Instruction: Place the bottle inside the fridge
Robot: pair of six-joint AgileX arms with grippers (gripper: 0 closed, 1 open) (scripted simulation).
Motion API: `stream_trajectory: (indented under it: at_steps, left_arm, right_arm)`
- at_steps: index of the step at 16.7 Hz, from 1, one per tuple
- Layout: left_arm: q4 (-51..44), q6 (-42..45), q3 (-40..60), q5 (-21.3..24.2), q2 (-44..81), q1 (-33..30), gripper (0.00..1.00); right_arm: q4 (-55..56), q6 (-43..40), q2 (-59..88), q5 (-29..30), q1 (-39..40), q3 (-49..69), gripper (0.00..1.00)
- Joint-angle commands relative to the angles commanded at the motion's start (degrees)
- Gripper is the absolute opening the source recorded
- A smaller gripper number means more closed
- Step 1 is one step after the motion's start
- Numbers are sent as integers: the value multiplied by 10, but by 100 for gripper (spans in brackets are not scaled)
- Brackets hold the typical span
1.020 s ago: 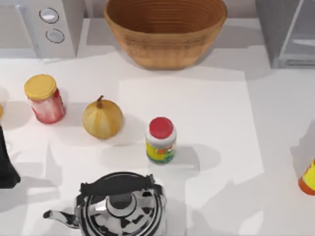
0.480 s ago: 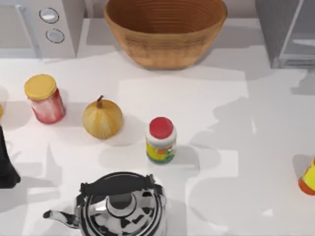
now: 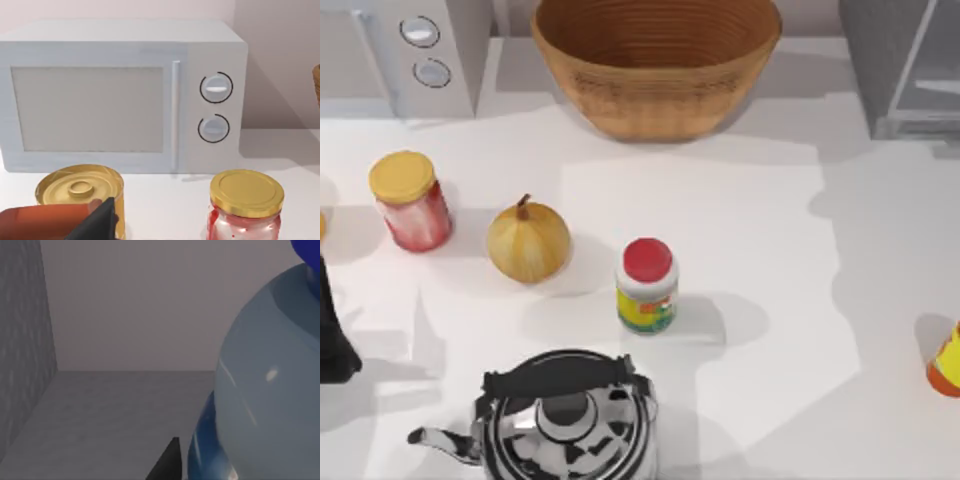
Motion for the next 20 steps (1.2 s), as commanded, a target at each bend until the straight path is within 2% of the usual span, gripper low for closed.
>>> stream_trajectory:
  at_steps: [11,20]
  left_arm:
    - [0,0,0,0,0,0,100]
    - [0,0,0,0,0,0,100]
  right_arm:
    - [-15,0,54,-1,-4,39,1]
    - [-97,-2,147,16,15,264,1]
